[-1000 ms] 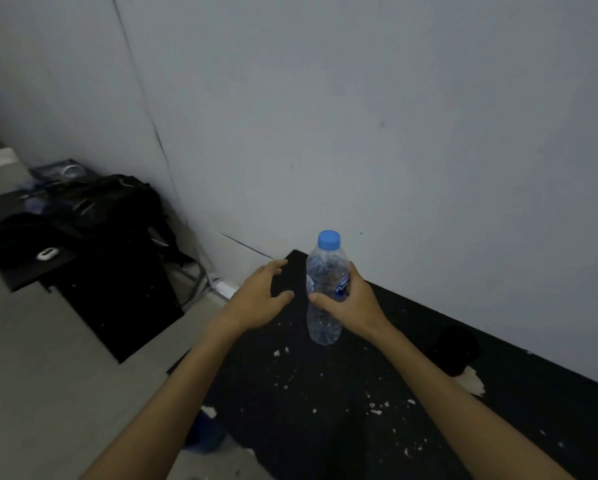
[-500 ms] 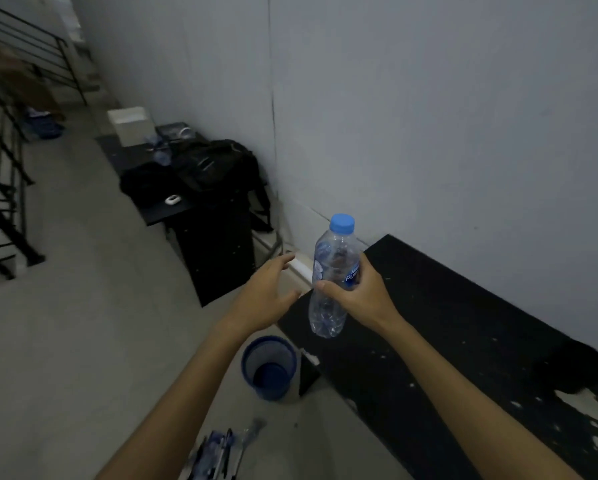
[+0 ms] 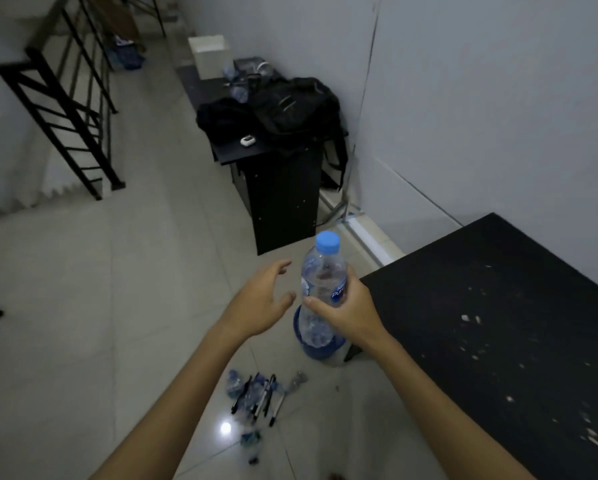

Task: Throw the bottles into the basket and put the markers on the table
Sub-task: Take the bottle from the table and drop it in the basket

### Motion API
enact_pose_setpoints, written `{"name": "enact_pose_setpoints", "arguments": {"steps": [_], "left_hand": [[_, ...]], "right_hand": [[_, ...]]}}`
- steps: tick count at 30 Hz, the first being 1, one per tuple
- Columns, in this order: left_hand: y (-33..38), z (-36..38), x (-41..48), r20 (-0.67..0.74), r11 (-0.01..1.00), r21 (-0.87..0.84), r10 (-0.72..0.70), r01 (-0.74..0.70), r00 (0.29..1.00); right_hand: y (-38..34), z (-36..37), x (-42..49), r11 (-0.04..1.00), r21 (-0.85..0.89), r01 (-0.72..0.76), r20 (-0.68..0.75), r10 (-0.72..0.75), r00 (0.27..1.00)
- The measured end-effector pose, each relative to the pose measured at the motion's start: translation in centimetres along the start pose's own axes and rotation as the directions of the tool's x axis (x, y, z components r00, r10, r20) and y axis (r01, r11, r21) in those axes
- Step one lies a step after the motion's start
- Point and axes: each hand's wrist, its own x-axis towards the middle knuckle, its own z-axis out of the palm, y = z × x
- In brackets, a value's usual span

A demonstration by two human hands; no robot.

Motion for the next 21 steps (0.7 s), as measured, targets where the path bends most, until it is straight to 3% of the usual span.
{"name": "enact_pose_setpoints", "arguments": {"steps": [9,21], "left_hand": [[-16.1,11.2,6.4,-0.116,0.996,-0.046,-0.079,0.074,0.99],[-37.5,31.8,12.4,-0.139,0.997,0.052,-0.049,0.057,0.989]], "right_hand": [[18.9,5.9,7.2,0.999,-0.045,-0.025,0.082,0.028,0.996],[50.3,12.5,13.8,0.976,-0.19,0.105,-0.017,-0.111,0.994]]}}
